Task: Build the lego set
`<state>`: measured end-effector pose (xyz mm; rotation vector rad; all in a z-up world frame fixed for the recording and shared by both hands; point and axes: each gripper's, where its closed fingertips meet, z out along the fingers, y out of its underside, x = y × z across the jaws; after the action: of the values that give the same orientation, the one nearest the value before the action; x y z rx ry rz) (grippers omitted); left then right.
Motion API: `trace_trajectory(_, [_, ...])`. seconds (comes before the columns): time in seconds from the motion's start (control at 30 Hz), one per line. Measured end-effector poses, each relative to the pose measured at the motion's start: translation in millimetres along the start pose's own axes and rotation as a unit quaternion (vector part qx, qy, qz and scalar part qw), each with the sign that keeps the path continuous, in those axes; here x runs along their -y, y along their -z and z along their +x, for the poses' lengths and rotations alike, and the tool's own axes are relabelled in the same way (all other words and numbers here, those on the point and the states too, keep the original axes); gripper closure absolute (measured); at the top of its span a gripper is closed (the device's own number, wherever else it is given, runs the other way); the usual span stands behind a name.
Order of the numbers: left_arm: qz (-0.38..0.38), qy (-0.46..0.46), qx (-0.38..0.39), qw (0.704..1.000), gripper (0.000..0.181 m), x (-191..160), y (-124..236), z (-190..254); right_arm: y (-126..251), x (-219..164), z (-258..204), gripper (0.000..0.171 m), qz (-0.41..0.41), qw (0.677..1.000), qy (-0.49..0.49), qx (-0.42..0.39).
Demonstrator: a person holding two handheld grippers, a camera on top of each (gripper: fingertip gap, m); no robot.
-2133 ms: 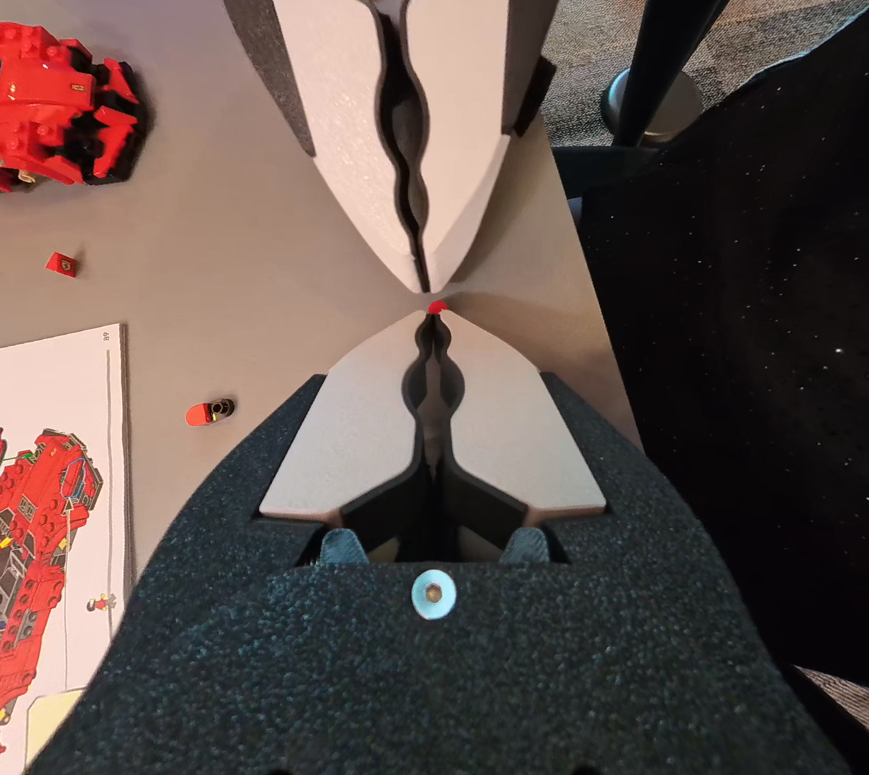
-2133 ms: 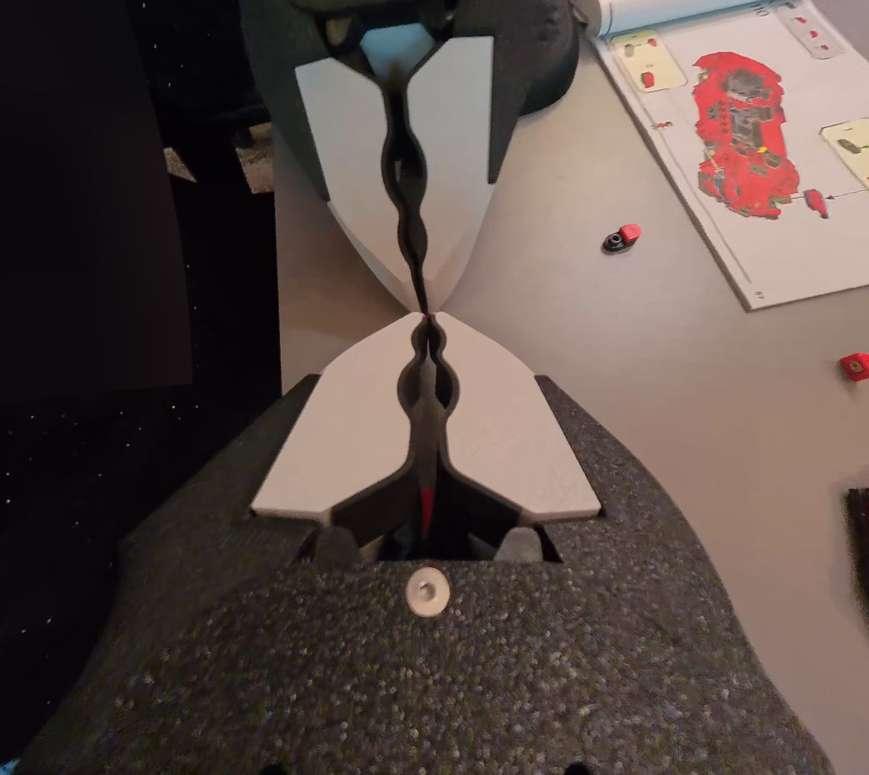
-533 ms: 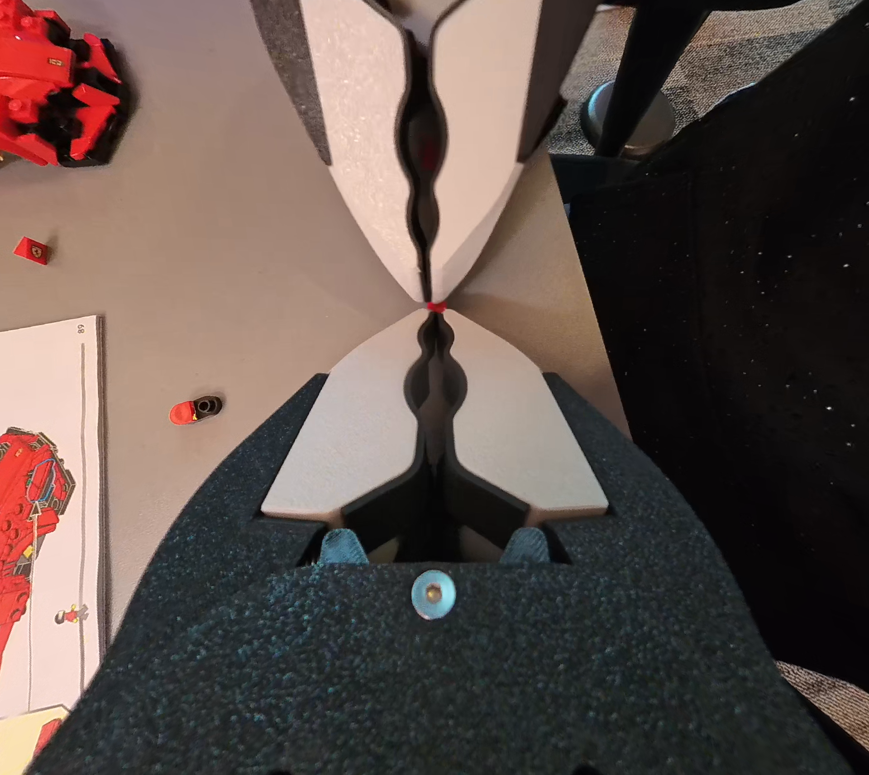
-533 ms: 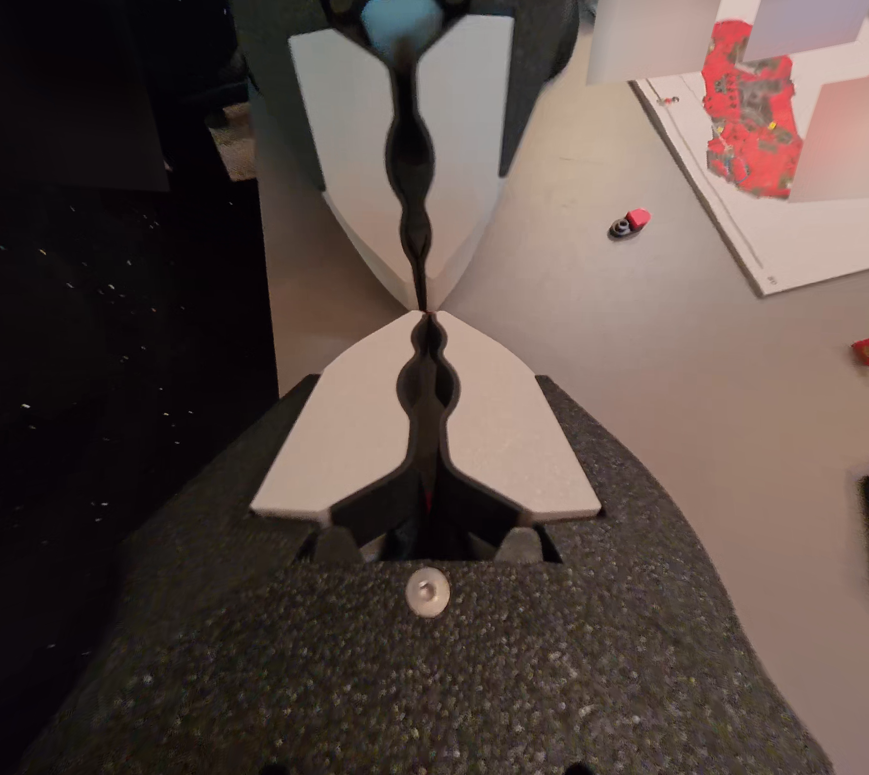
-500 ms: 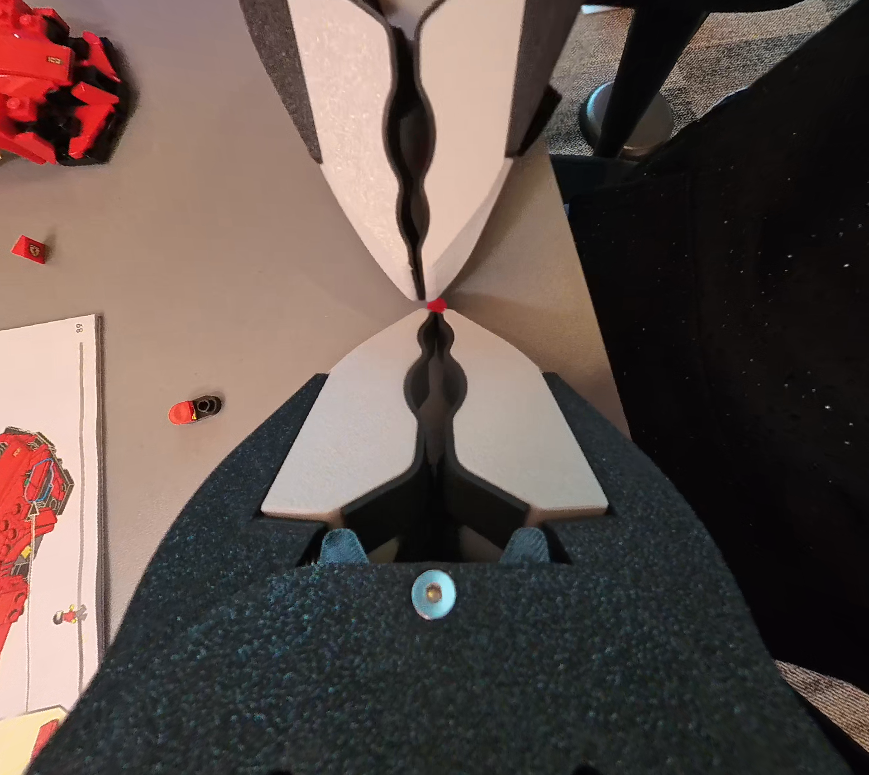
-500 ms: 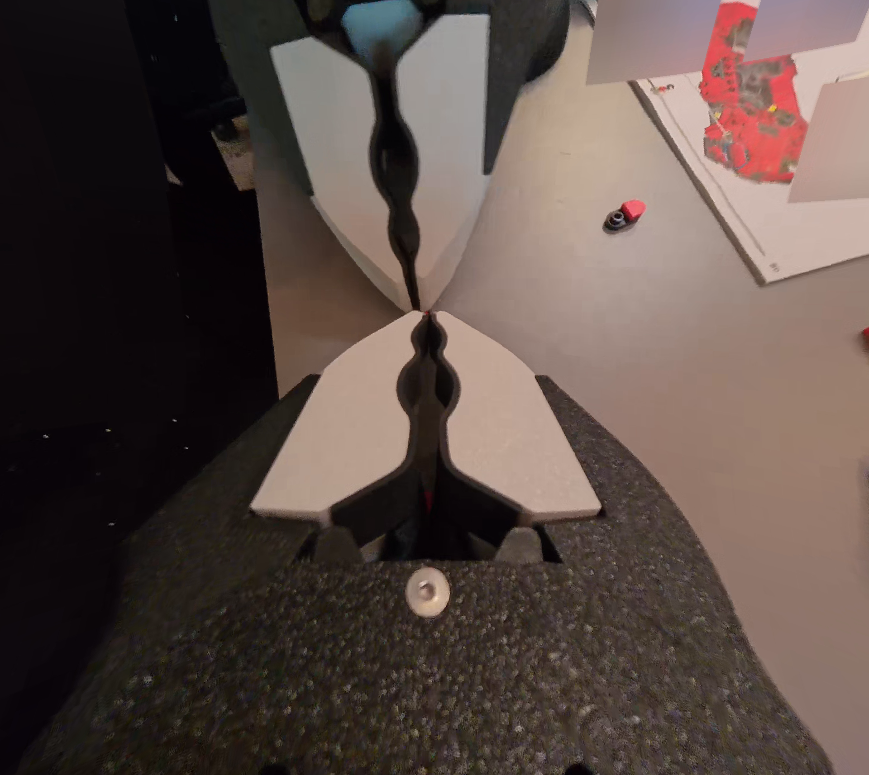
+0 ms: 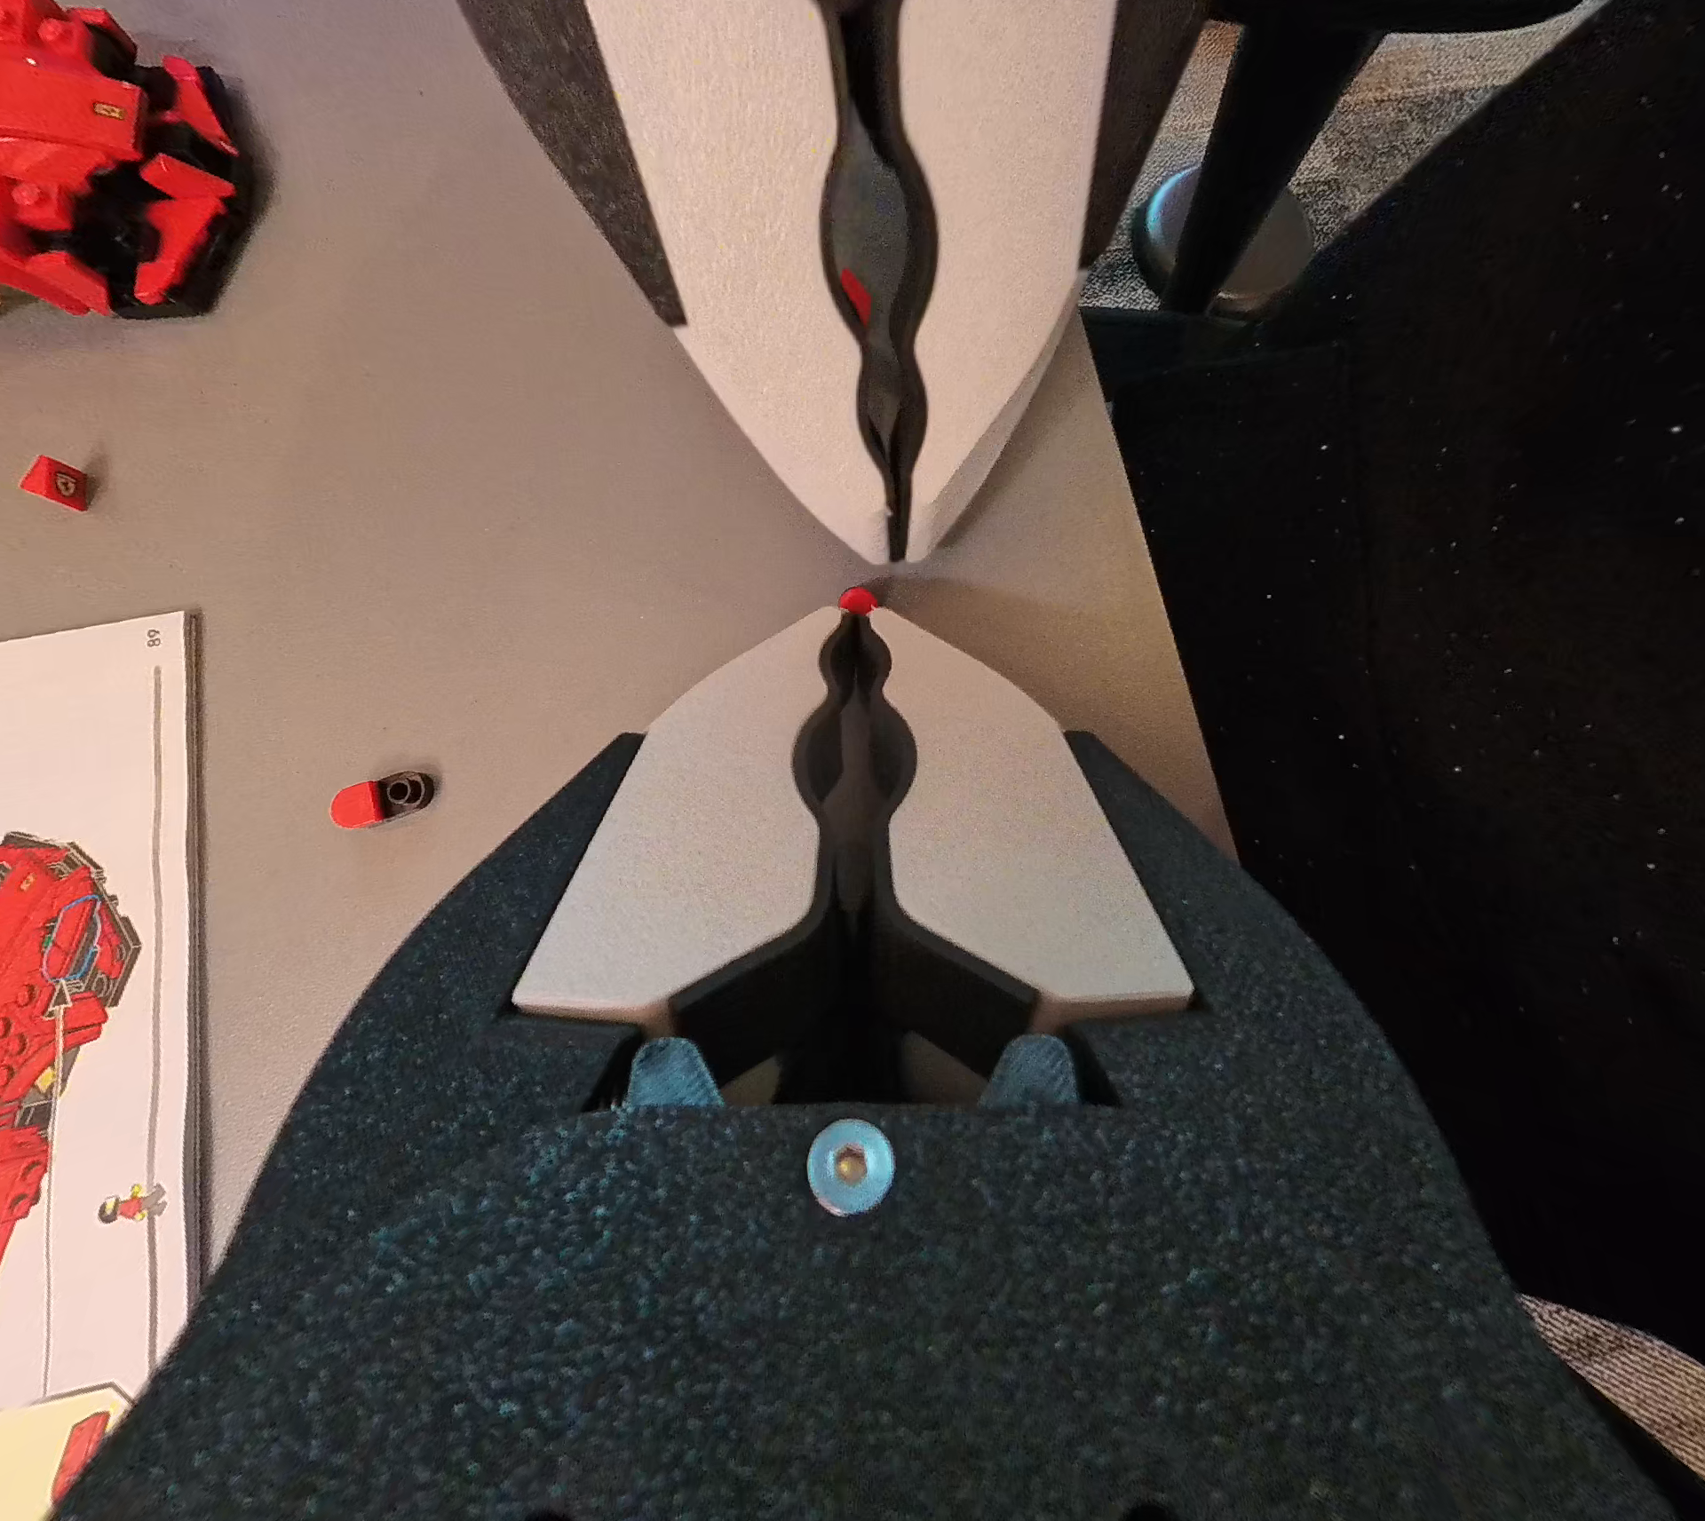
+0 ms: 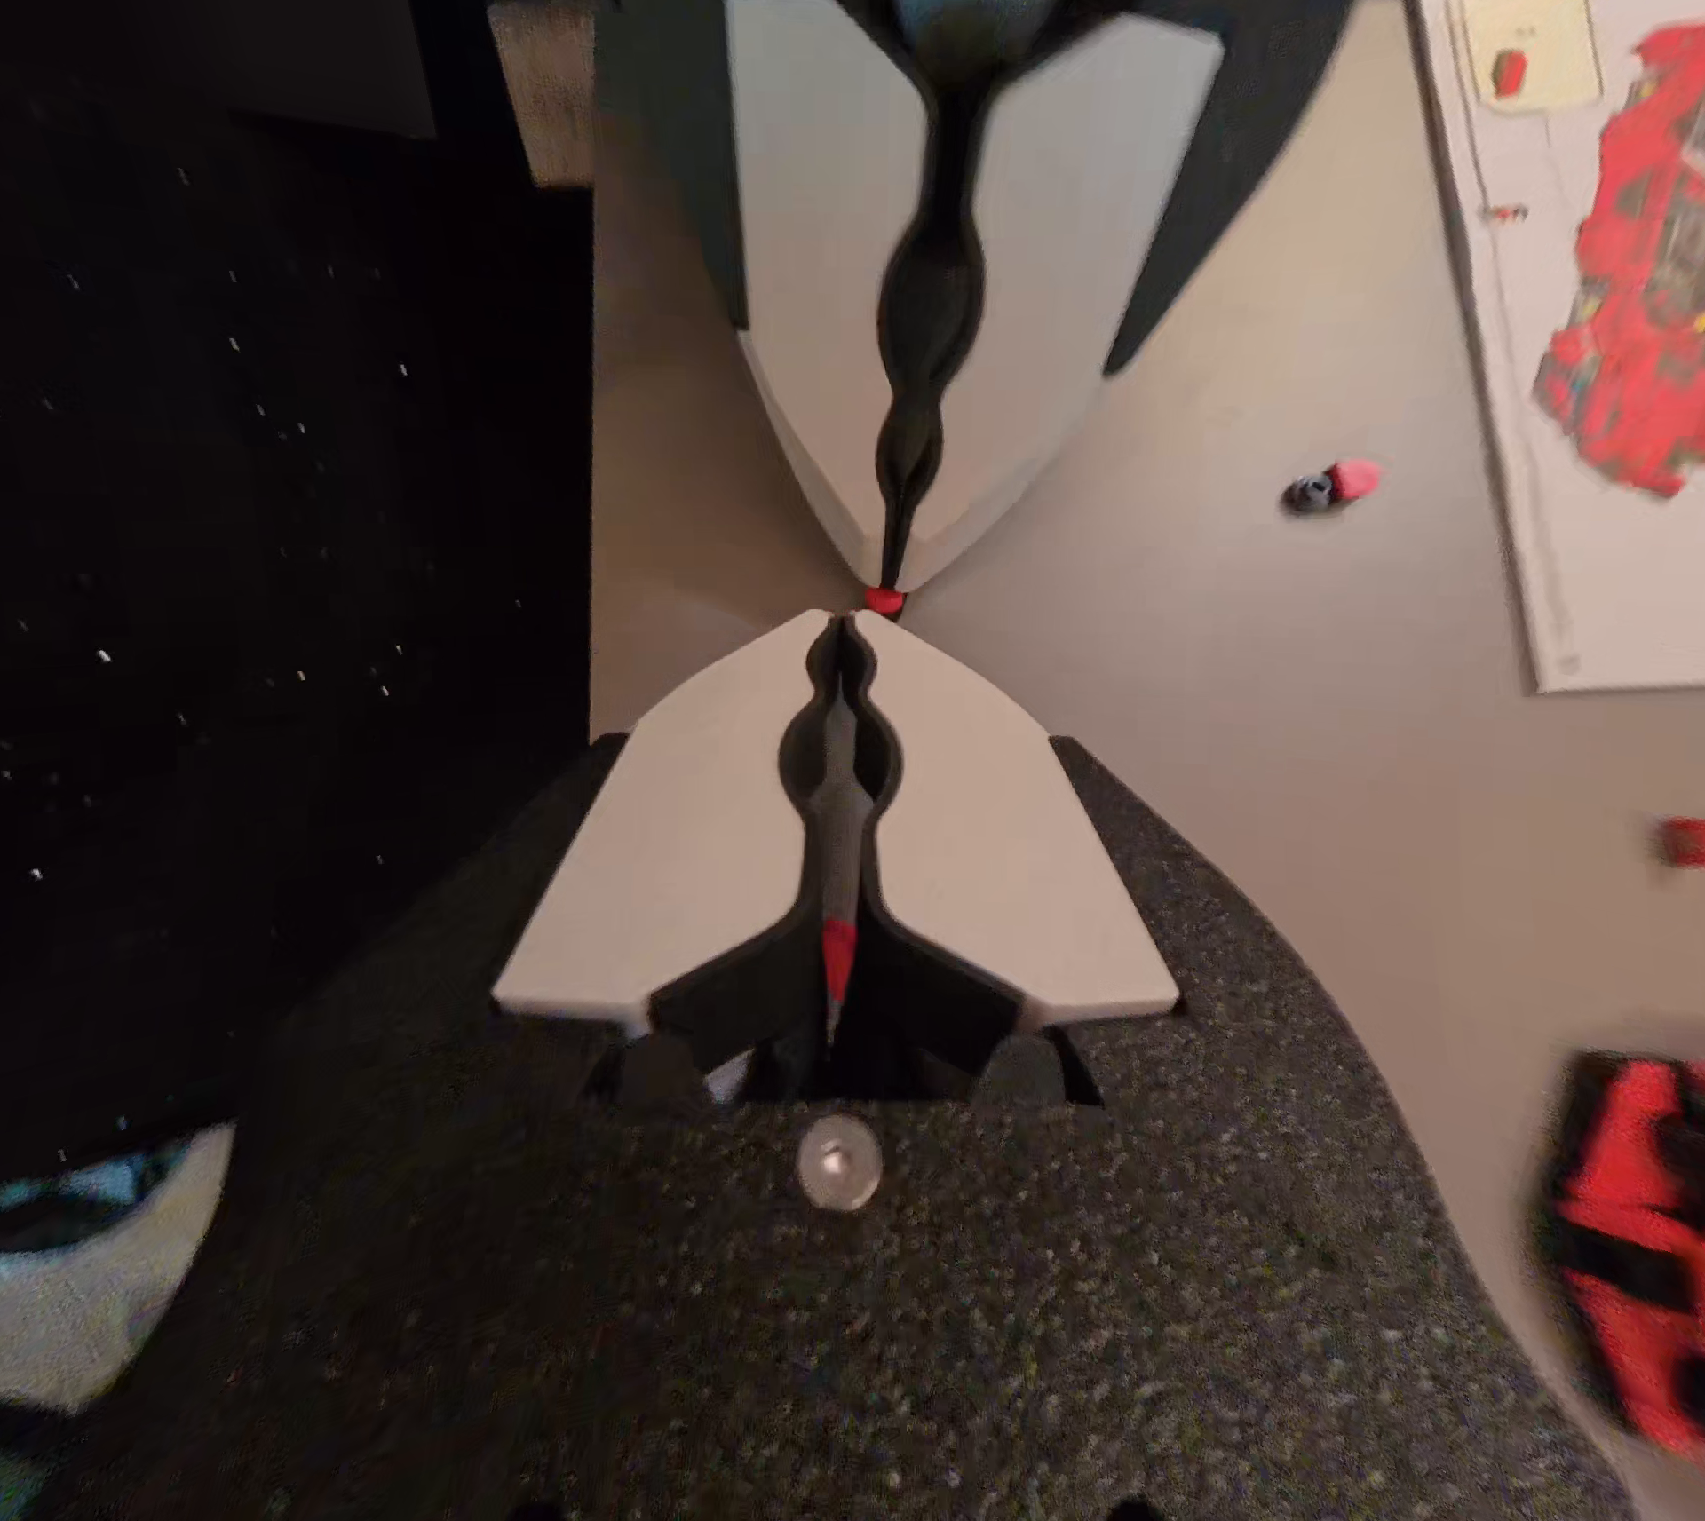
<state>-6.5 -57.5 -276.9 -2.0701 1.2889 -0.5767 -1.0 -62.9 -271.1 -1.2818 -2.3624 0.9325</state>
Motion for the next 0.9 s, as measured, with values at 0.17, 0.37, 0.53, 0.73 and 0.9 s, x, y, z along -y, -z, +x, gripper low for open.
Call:
trace_trajectory(0.17, [0.001,-0.01,0.009,1.0,0.181,0.0,0.1,-0.1,5.3,12.8,6.0,0.171,-0.085,0.996,0.023,0.002])
trace_trajectory(0.37, [0.003,-0.011,0.012,1.0,0.181,0.0,0.2,-0.4,-2.8,5.3,7.8,0.171,-0.125,0.992,0.013,-0.011])
trace_trajectory(0.53, [0.003,-0.011,0.013,1.0,0.181,-0.1,0.1,-0.7,-4.1,2.7,8.1,0.171,-0.126,0.992,0.008,-0.018])
trace_trajectory(0.73, [0.004,-0.006,0.011,1.0,0.181,0.1,0.1,-1.1,-3.7,1.6,9.9,0.171,-0.108,0.994,0.002,-0.029])
trace_trajectory(0.9, [0.004,-0.004,0.01,1.0,0.181,0.0,0.0,-1.3,-4.9,-0.8,9.7,0.171,-0.097,0.995,-0.009,-0.03])
